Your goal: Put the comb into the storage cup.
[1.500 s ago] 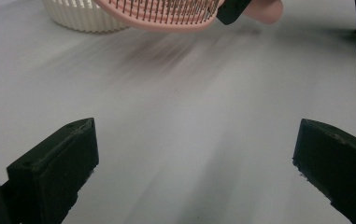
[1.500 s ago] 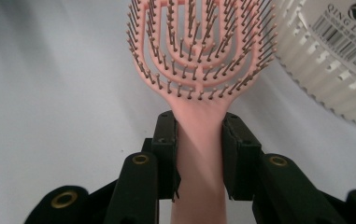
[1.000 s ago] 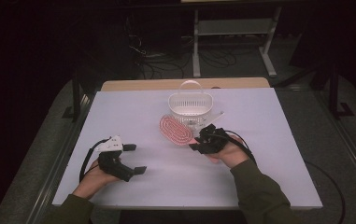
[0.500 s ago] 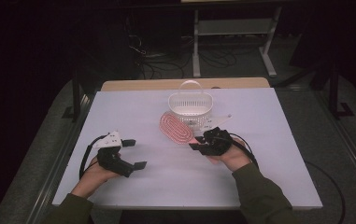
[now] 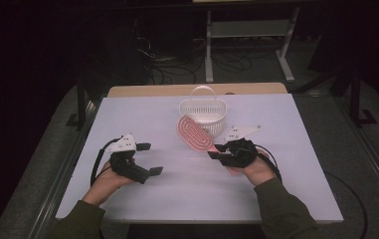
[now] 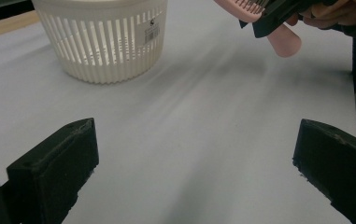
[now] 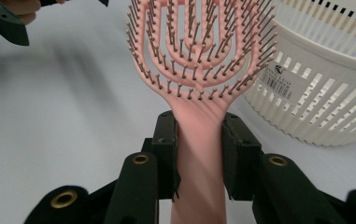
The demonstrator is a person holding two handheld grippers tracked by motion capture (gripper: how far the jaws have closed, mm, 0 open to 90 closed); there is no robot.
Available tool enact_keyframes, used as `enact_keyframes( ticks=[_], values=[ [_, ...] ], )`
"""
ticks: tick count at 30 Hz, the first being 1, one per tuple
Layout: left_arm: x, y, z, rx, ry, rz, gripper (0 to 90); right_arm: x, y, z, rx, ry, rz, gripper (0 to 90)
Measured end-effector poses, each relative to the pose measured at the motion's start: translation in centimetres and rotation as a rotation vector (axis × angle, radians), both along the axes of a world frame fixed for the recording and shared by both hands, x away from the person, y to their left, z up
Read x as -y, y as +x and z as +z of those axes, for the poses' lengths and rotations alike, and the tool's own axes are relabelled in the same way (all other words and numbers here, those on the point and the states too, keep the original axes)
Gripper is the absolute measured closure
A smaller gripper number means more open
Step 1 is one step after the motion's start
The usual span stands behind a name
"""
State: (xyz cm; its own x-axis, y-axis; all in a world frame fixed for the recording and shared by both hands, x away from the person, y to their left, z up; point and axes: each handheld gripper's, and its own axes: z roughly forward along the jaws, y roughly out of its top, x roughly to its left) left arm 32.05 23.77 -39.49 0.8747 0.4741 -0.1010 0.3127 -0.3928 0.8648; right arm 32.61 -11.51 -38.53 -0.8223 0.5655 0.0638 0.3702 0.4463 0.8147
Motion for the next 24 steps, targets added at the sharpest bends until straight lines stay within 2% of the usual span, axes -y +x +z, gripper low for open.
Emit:
enact_keyframes(
  ticks=[9, 14, 24],
  values=[
    [1.7, 1.3, 0.9, 0.018, -0.021, -0.015, 0.0, 1.0, -0.2, -0.2, 0.009, 0.021, -0.023, 68.6],
    [2.7, 1.6, 1.1, 0.009, -0.052, -0.03, 0.0, 1.4, -0.5, -0.2, 0.019, 0.032, -0.034, 68.6],
    [4.7, 2.8, 1.7, -0.001, -0.08, -0.054, 0.0, 2.0, -0.6, -0.2, 0.026, 0.057, -0.047, 68.6]
  ],
)
